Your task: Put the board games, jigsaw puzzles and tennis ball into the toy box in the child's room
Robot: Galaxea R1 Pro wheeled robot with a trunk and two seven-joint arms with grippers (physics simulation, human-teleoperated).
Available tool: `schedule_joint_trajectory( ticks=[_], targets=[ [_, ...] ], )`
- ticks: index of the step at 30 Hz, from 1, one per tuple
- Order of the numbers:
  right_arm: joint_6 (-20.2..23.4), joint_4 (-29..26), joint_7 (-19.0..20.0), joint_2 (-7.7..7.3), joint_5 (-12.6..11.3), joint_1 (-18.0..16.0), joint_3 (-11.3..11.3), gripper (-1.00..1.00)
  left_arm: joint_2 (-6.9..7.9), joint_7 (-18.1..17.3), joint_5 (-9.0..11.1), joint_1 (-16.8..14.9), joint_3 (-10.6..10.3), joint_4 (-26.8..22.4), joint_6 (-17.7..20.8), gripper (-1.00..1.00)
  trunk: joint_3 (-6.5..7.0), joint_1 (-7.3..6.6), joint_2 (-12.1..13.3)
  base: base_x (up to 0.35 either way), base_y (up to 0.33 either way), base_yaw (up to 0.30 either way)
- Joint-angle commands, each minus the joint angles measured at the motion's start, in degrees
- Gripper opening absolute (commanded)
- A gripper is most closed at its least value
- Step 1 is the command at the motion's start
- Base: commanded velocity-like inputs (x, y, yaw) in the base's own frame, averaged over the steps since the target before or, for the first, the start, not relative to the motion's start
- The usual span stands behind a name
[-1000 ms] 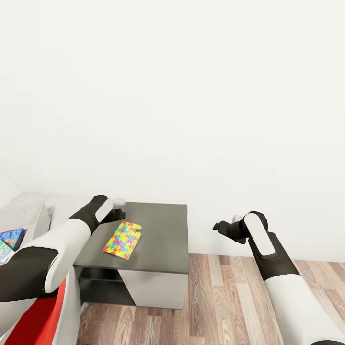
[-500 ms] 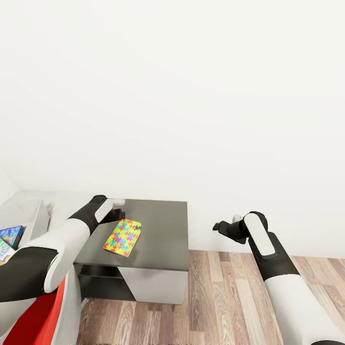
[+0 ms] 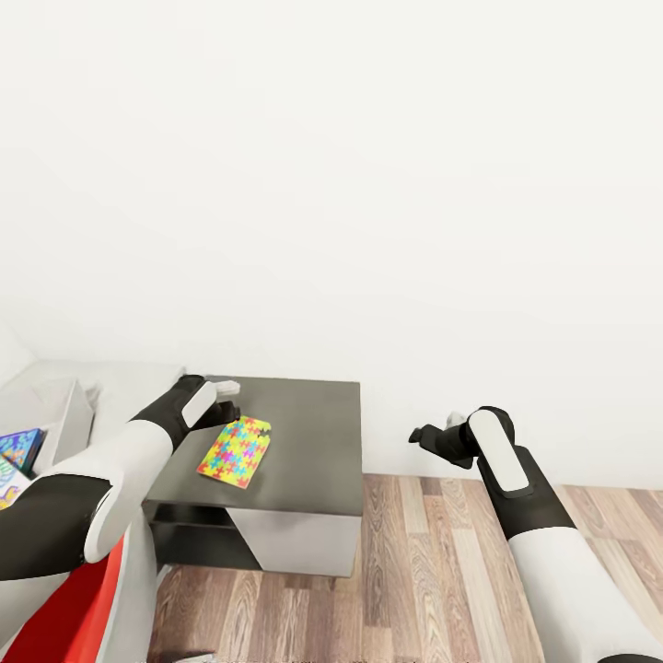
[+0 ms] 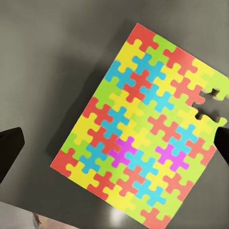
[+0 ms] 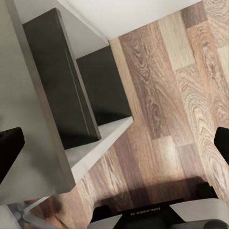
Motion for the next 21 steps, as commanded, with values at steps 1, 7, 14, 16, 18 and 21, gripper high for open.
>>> schedule_joint_trajectory(
  ticks=[1,7,14,16,18,21],
  targets=[
    [0.11,-0.06,-0.60,-0.05,-0.54,-0.06,0.14,1.00,0.04,0.39,0.63,-0.04,-0.38,-0.09,0.24,1.00,-0.21,0.03,-0.12,0.000,0.000,0.000],
    [0.09,-0.09,-0.59,-0.05,-0.53,-0.06,0.14,1.00,0.50,0.35,0.74,-0.04,-0.33,-0.08,0.24,1.00,-0.47,0.03,-0.12,0.000,0.000,0.000],
    [0.08,-0.10,-0.59,-0.05,-0.52,-0.06,0.14,1.00,3.42,-4.25,0.80,-0.05,-0.28,-0.08,0.35,1.00,-0.50,0.03,-0.12,0.000,0.000,0.000],
    [0.07,-0.10,-0.59,-0.05,-0.52,-0.06,0.14,1.00,3.83,-6.39,0.66,-0.08,-0.35,-0.08,0.36,1.00,-0.51,0.03,-0.12,0.000,0.000,0.000],
    [0.07,-0.10,-0.59,-0.05,-0.52,-0.06,0.14,1.00,3.98,-7.29,0.61,-0.07,-0.39,-0.11,0.34,1.00,-0.51,0.03,-0.12,0.000,0.000,0.000],
    [0.06,-0.10,-0.59,-0.05,-0.52,-0.06,0.14,1.00,4.15,-8.43,0.54,-0.10,-0.44,-0.15,0.31,1.00,-0.51,0.03,-0.12,0.000,0.000,0.000]
  ],
)
